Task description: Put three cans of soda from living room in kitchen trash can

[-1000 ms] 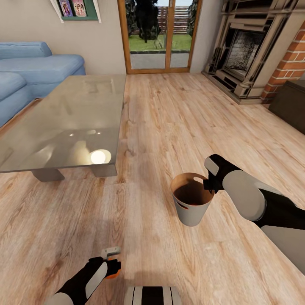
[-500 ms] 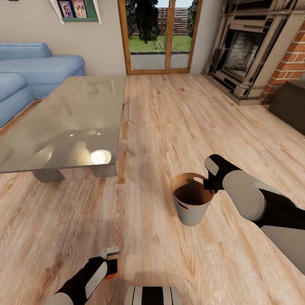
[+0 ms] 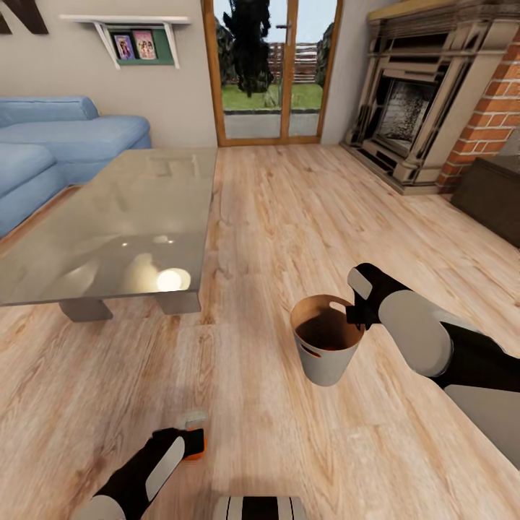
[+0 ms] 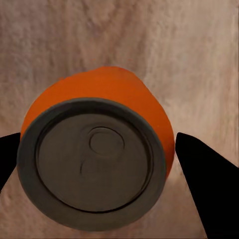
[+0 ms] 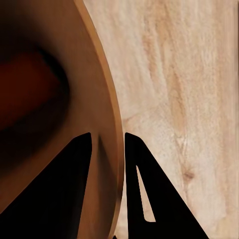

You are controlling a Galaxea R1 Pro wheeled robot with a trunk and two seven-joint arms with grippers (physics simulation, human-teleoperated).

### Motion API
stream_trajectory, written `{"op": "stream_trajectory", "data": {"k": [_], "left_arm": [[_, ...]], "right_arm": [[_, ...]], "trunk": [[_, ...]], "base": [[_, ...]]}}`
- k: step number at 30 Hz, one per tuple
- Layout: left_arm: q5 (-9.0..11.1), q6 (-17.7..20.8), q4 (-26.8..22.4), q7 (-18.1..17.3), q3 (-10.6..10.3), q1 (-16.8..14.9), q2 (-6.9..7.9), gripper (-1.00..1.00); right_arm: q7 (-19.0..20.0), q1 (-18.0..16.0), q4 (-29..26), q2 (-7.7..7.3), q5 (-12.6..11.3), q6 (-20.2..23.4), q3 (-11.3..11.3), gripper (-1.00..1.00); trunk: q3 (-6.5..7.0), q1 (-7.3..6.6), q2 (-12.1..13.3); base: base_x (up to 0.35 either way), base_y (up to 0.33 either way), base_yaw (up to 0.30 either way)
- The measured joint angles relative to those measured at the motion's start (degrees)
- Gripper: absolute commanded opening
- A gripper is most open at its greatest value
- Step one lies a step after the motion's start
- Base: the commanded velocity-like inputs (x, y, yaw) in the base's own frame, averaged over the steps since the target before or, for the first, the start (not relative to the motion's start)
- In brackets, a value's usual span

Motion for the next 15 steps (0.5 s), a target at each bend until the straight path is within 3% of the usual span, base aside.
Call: {"op": "stream_trajectory", "data": {"k": [11,15], "left_arm": [[0.13,0.44,-1.55,-0.07,-0.08,0.01,0.29,-1.0],[0.18,2.38,-3.69,-0.01,0.07,0.02,0.3,-1.0]], "right_arm": [[-0.16,0.73,0.0,0.26,0.01,0.0,0.04,-1.0],[-0.16,1.36,0.01,0.35,-0.09,0.0,0.04,-1.0]], "trunk": [[2.44,-0.28,0.15],[3.32,-0.38,0.2]], "base": [[0.0,0.0,0.0],[0.0,0.0,0.0]]}}
